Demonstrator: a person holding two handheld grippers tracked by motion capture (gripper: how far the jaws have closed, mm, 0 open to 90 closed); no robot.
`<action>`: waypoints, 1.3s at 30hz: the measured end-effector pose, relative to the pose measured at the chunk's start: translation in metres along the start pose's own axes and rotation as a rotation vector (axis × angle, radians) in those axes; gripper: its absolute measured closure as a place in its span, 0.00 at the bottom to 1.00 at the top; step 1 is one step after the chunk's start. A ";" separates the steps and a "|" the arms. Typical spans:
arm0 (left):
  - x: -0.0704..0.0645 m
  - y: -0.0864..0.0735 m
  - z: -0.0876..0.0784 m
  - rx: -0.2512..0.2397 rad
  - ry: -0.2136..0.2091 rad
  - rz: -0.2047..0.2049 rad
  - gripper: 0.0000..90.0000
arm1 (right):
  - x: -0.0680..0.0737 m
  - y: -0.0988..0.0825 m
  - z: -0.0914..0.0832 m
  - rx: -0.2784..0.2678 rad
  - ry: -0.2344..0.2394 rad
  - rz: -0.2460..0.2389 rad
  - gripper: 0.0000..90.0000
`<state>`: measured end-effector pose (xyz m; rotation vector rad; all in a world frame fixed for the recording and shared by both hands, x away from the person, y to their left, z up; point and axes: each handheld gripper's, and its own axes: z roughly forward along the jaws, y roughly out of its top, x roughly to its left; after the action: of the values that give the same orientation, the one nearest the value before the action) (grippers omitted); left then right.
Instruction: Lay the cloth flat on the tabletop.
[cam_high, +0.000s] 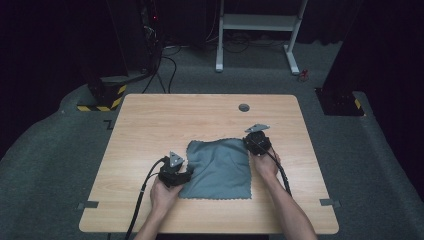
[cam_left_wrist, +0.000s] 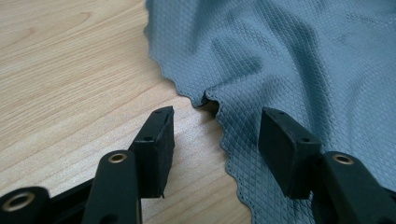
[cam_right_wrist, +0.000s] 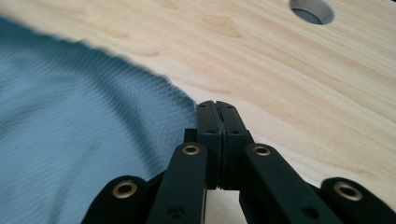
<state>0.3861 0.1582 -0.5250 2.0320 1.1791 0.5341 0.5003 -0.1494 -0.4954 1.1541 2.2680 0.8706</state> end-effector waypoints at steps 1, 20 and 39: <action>0.000 0.000 0.000 0.001 -0.003 -0.003 0.51 | -0.003 0.000 0.003 0.005 -0.003 0.015 0.99; 0.033 0.041 0.014 0.035 -0.020 -0.084 0.56 | 0.011 -0.023 -0.017 -0.021 0.076 -0.017 0.86; 0.037 0.072 0.058 0.151 0.005 -0.003 0.80 | -0.003 -0.016 0.013 0.026 0.040 0.091 0.84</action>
<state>0.4833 0.1455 -0.5091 2.1566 1.2577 0.4607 0.5016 -0.1549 -0.5153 1.2717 2.2800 0.9083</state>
